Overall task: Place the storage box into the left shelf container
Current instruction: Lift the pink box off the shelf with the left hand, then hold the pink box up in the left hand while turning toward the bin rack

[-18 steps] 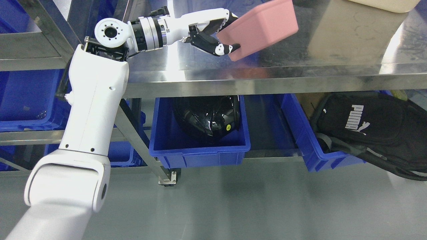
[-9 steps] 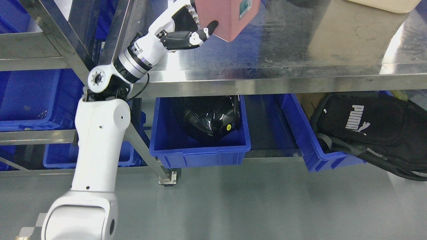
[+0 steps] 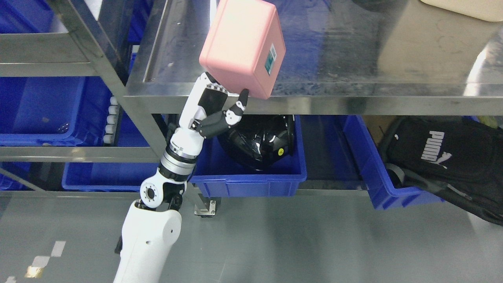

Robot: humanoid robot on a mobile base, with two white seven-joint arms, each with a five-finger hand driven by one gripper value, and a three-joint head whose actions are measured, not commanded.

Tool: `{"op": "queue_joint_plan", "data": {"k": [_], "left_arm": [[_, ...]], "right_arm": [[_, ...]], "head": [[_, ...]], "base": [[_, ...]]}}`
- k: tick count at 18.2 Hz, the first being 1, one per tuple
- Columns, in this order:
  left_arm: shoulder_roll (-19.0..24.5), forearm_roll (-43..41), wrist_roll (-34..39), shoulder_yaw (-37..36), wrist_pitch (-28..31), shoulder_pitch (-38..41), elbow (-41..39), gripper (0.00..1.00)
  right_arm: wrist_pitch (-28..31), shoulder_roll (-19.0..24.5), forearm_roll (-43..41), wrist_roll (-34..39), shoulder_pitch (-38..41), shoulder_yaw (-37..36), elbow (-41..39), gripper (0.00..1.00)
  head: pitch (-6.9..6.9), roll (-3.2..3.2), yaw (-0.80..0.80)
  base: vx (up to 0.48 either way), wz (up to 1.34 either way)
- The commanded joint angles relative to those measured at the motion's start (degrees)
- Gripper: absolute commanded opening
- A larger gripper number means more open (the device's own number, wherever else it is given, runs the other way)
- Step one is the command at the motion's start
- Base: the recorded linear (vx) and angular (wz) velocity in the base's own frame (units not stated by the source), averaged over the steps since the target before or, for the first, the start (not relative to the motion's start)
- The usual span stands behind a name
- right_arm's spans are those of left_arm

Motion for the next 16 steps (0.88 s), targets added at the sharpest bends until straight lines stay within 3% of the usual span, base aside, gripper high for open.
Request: {"op": "queue_joint_plan", "data": {"k": [1,3,8,16], "left_arm": [[0.9,-1.7,7.0,-10.3,-2.5,7.8,-11.0,0.03],[0.9,-1.7,7.9,-10.6,-3.0,8.3,-11.0,0.03],[0.9,-1.9,7.8,-16.2,-4.8,12.6,-11.1,0.03],[0.9,-1.8,7.8,-11.2,-7.5,17.1,-11.1,0.04]], "right_arm": [[0.0,-1.0,0.1,0.1,0.5,-0.3,-1.0,1.0],[0.0,-1.0,0.1,0.1,0.5,-0.3,-1.0,1.0],[0.0,-1.0,0.1,0.1,0.5,-0.3,-1.0,1.0],[0.0,-1.0,0.1,0.1,0.5,-0.3,-1.0,1.0]], "head": [[0.0,0.0,0.0],[0.0,0.0,0.0],[0.0,0.0,0.0],[0.02,0.0,0.0]], "base": [[0.046,0.41],[0.049,0.62],[0.118,1.63],[0.279,1.98]]}}
